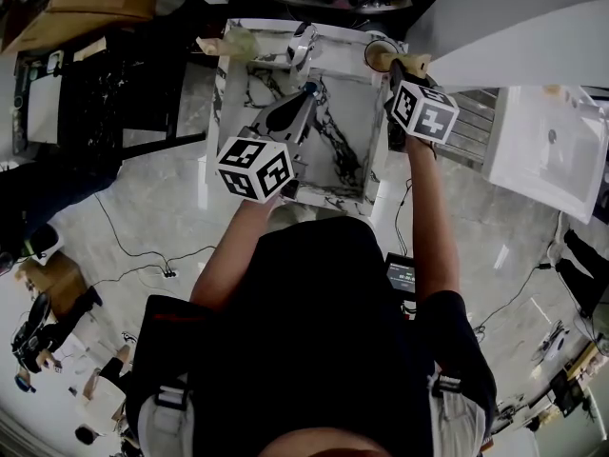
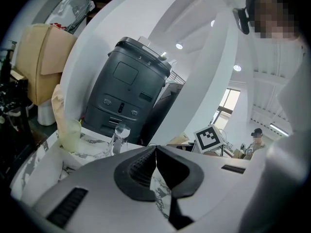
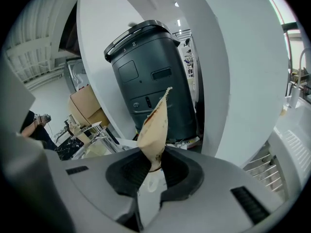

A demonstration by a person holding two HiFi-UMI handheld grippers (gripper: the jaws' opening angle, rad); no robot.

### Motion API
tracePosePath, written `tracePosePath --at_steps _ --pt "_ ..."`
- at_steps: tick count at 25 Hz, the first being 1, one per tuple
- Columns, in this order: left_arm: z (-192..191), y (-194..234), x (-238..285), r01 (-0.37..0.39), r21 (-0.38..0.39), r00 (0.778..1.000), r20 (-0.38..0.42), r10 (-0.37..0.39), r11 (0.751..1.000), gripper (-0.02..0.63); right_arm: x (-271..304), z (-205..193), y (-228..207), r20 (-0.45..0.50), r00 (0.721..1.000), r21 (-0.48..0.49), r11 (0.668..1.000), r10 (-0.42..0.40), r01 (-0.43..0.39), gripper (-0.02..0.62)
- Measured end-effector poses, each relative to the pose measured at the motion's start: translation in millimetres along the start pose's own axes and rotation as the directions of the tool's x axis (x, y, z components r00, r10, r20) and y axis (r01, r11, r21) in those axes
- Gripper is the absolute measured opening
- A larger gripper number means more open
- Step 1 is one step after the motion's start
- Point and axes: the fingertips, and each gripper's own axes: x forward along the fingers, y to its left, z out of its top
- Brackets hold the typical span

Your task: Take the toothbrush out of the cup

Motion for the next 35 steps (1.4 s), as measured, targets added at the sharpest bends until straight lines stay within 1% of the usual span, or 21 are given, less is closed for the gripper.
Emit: tracePosePath --at_steps 11,19,24,29,35 --pt "2.7 -6.9 -7.5 0.003 0.032 1.000 0.005 -0.003 0.999 0.014 -24.8 16.6 7.3 0.066 0.998 -0.053 0.999 0.004 -0.001 0.069" --pt "17.5 -18.6 -15.2 -0.021 0.088 0.998 0.053 0.017 0.996 0.014 -54.2 39.7 13.7 0.134 0.991 -0.080 0.997 0.028 -0.018 0.069" --pt "27.2 -18.8 -30.6 -0.045 0.109 0.996 0.078 0.037 0.993 0.014 -73.7 55.0 31.0 0.183 0.981 -0.097 0.994 0.064 -0.047 0.069" --pt "32.6 -13.6 -48.2 -0.067 0.115 0.993 0.102 0.055 0.991 0.014 -94.7 65.5 48.9 0.219 0.972 -0.109 0.992 0.091 -0.069 0.069" --pt "36.1 -11.2 -63.9 -0.057 0.128 0.993 0.112 0.042 0.990 0.014 -110.2 65.7 68.0 0.238 0.966 -0.113 0.991 0.102 -0.077 0.069"
